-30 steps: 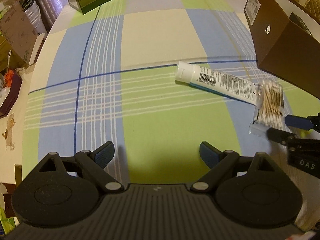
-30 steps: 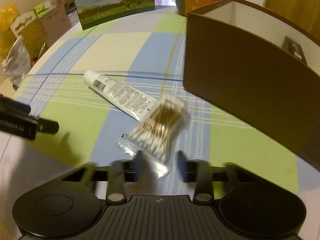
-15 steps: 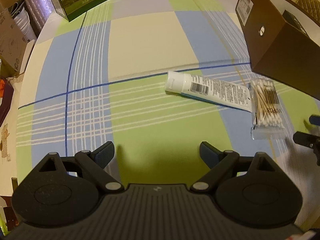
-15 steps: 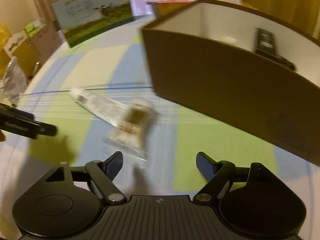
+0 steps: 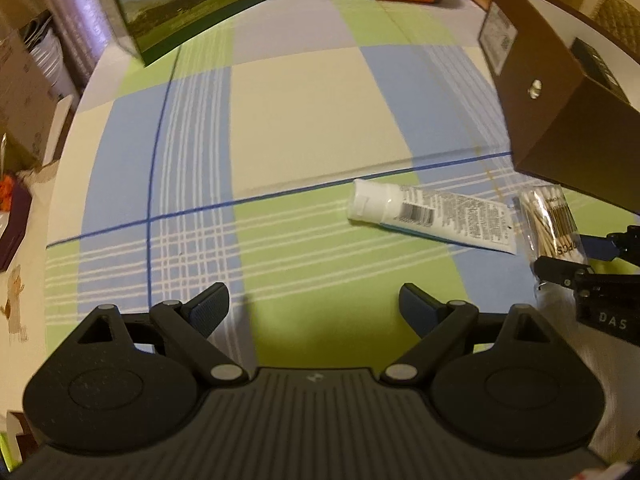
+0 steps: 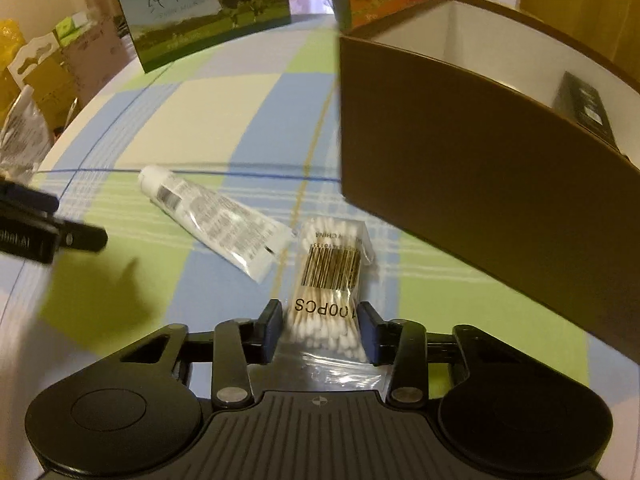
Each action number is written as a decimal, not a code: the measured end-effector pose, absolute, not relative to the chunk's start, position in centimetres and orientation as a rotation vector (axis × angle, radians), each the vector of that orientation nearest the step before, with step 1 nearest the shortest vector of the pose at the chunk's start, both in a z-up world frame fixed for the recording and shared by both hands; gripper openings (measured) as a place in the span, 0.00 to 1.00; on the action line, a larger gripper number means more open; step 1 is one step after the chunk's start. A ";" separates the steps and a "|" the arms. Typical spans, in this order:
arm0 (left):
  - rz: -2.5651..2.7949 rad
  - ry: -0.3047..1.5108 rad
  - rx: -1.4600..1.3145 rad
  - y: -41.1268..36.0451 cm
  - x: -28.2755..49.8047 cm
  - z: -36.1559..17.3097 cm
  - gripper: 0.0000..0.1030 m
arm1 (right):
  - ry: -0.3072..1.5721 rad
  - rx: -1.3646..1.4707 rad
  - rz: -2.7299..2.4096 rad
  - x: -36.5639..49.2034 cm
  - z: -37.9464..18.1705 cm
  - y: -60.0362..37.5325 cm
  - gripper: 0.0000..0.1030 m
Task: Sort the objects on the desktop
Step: 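Grasp the cotton swab bag with the right tool while the left grasps the white lotion tube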
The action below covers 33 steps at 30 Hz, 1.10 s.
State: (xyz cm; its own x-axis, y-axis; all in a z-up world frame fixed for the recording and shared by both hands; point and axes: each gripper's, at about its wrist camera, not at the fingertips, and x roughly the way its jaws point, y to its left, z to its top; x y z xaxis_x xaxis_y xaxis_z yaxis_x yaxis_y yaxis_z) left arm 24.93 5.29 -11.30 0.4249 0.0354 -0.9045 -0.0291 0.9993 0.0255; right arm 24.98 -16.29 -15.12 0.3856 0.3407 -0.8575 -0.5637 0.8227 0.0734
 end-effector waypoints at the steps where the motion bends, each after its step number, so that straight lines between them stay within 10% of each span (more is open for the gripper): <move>1: 0.028 1.128 0.018 5.2 25.1 -11.2 0.87 | 1.037 -0.241 0.581 25.0 -15.0 -17.1 0.36; 18: -0.650 1.023 0.595 -1.5 30.1 -12.1 0.86 | 1.135 -0.149 0.356 22.6 -13.4 -29.0 0.36; 33: -0.549 1.144 0.426 -2.0 29.3 -14.1 0.46 | 1.118 -0.132 0.307 20.5 -12.7 -32.3 0.36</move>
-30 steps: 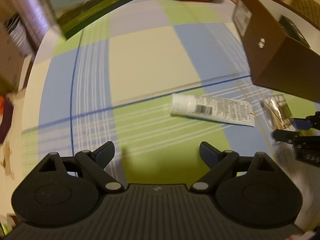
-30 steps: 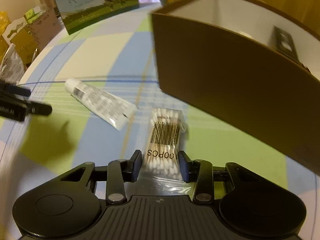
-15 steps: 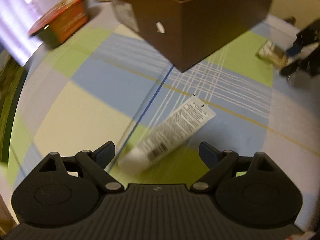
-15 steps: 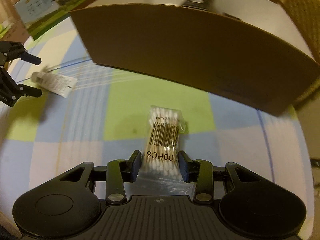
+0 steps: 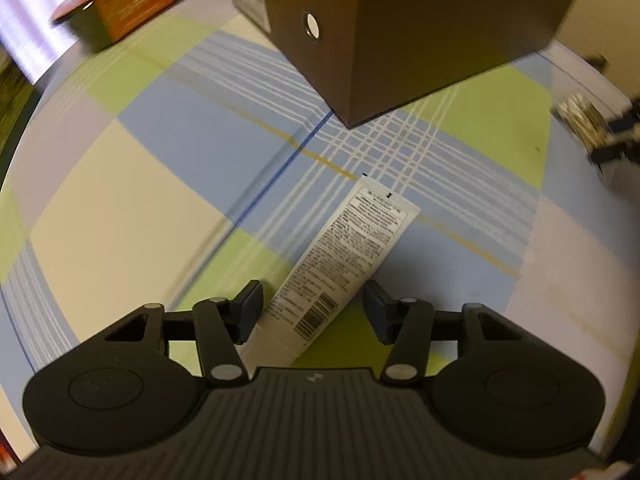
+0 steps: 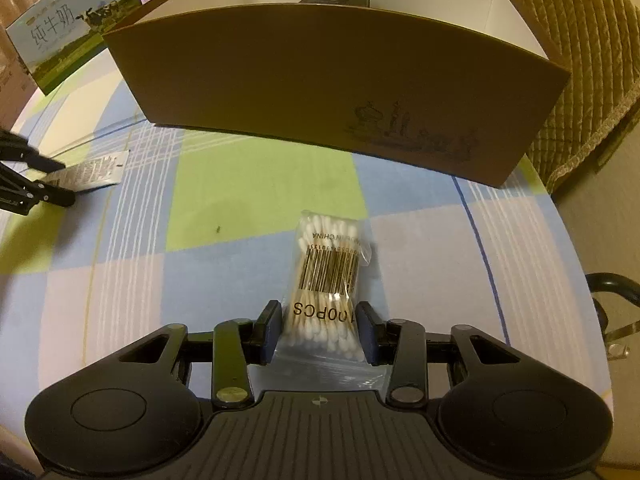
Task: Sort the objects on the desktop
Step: 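Grasp the cotton swab bag with the right tool while the left grasps the white lotion tube, then lift and carry the lotion tube and swab bag with both tools into the brown box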
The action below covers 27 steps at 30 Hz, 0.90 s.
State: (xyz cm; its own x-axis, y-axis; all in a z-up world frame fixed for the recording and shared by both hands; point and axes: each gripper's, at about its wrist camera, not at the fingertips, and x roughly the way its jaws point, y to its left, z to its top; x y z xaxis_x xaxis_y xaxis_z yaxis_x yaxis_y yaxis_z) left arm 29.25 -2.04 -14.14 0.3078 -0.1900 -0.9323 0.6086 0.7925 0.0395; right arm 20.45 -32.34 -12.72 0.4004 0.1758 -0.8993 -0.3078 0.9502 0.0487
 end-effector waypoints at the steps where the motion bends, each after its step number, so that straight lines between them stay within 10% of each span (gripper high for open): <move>1: -0.514 1.165 0.385 -2.4 28.9 -14.1 0.43 | 1.118 -0.135 0.309 20.4 -12.7 -32.5 0.36; 12: -0.374 1.279 -0.067 -10.2 24.8 -13.9 0.35 | 1.096 -0.160 0.354 19.9 -12.8 -35.2 0.36; 17: -0.294 1.238 -0.017 -11.7 25.2 -14.0 0.38 | 1.062 -0.197 0.358 20.0 -13.1 -35.1 0.60; 27: -0.178 1.202 0.103 -14.2 25.0 -14.3 0.42 | 1.033 -0.187 0.389 20.9 -13.3 -35.0 0.63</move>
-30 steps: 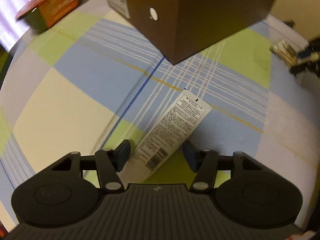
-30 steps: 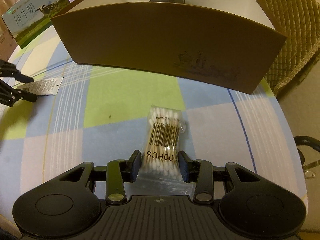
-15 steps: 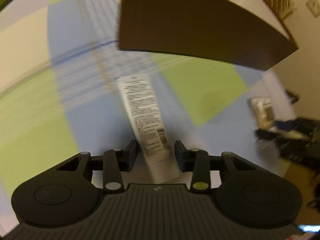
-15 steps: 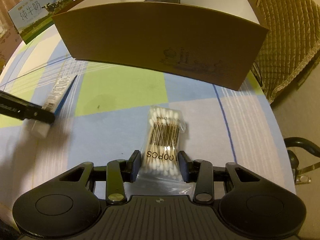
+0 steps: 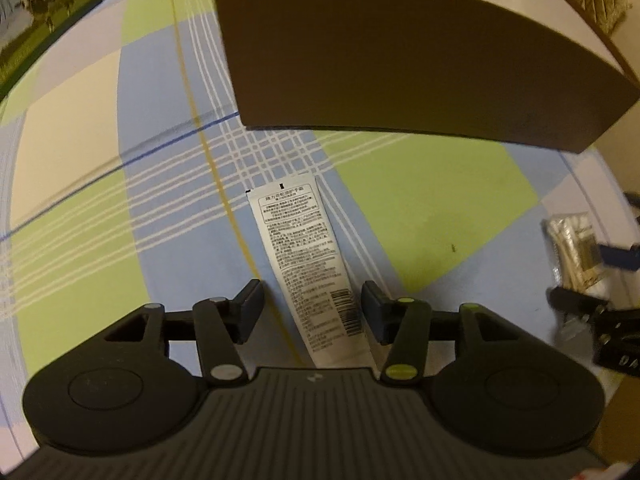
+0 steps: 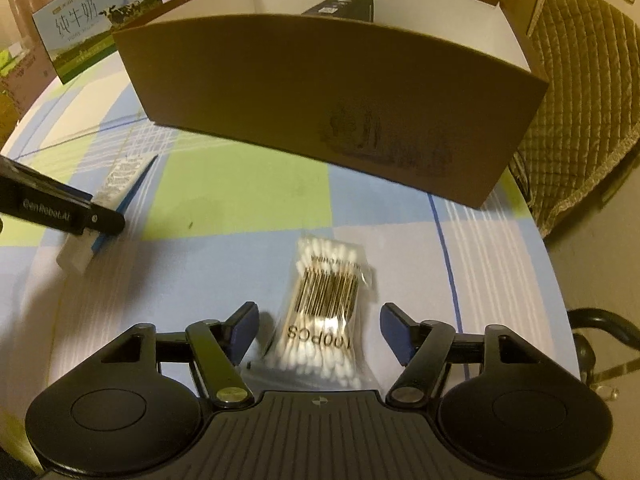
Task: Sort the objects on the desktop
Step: 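Lift and carry the lotion tube and swab bag with both tools into the brown box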
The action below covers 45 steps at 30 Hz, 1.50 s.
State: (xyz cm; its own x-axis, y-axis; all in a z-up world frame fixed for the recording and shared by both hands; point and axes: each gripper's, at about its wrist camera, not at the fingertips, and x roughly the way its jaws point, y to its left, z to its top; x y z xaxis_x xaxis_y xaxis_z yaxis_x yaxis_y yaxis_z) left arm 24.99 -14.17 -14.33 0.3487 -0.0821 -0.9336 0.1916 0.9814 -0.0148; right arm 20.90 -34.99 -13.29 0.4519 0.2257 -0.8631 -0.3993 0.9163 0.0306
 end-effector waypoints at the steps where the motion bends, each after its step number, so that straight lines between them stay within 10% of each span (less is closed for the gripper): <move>1: -0.185 1.194 0.102 -14.3 24.8 -14.2 0.35 | 1.031 -0.185 0.389 20.9 -13.3 -35.1 0.63; 13: -0.167 1.185 0.076 -13.7 22.7 -14.1 0.28 | 1.015 -0.208 0.394 21.1 -13.6 -34.9 0.62; 17: -0.152 1.186 0.064 -13.3 22.0 -13.7 0.28 | 0.983 -0.253 0.428 20.6 -13.5 -34.2 0.28; 20: -0.146 1.179 0.062 -13.2 21.5 -13.4 0.28 | 0.988 -0.264 0.435 20.7 -13.4 -33.8 0.21; 45: -0.170 1.096 0.039 -12.9 20.9 -10.3 0.28 | 0.994 -0.109 0.471 20.2 -10.0 -33.9 0.19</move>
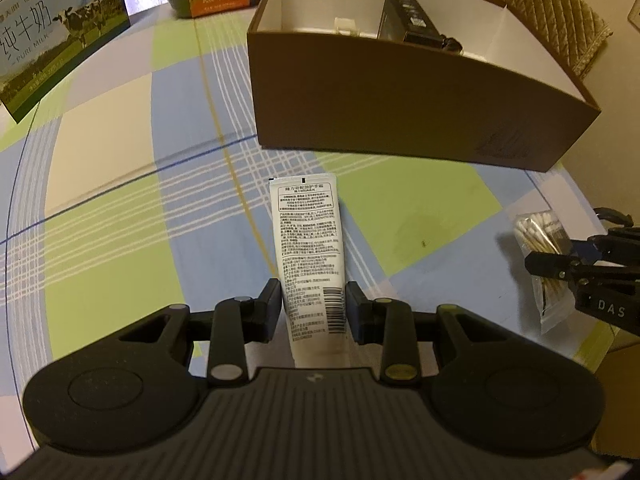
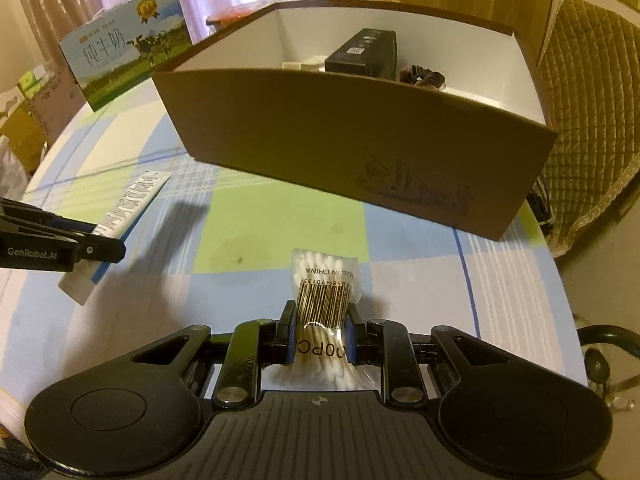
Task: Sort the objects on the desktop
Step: 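Lift and carry the lotion tube and swab bag with both tools into the brown box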
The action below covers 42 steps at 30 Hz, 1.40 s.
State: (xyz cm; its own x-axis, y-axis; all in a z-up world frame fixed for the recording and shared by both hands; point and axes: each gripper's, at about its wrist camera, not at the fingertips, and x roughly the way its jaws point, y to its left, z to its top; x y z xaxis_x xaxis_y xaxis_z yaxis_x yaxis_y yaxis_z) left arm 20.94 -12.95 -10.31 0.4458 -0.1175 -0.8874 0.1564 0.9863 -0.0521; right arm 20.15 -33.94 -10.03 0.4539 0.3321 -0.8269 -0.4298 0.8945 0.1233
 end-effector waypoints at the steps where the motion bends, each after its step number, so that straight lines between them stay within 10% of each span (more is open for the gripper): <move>1: -0.171 1.091 0.037 -12.9 20.9 -10.1 0.28 | 0.991 -0.095 0.477 20.1 -9.8 -33.9 0.19; 42: -0.320 0.809 -0.044 -17.5 28.3 1.0 0.28 | 0.734 0.073 0.468 29.2 1.0 -36.9 0.19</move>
State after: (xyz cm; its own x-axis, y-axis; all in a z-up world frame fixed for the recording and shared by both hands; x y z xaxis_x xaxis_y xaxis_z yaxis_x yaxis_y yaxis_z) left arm 28.32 -17.52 1.00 0.6449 -0.2978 -0.7038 0.2644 0.9510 -0.1601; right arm 29.22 -36.94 0.97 0.6448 0.4361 -0.6277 -0.3855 0.8947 0.2255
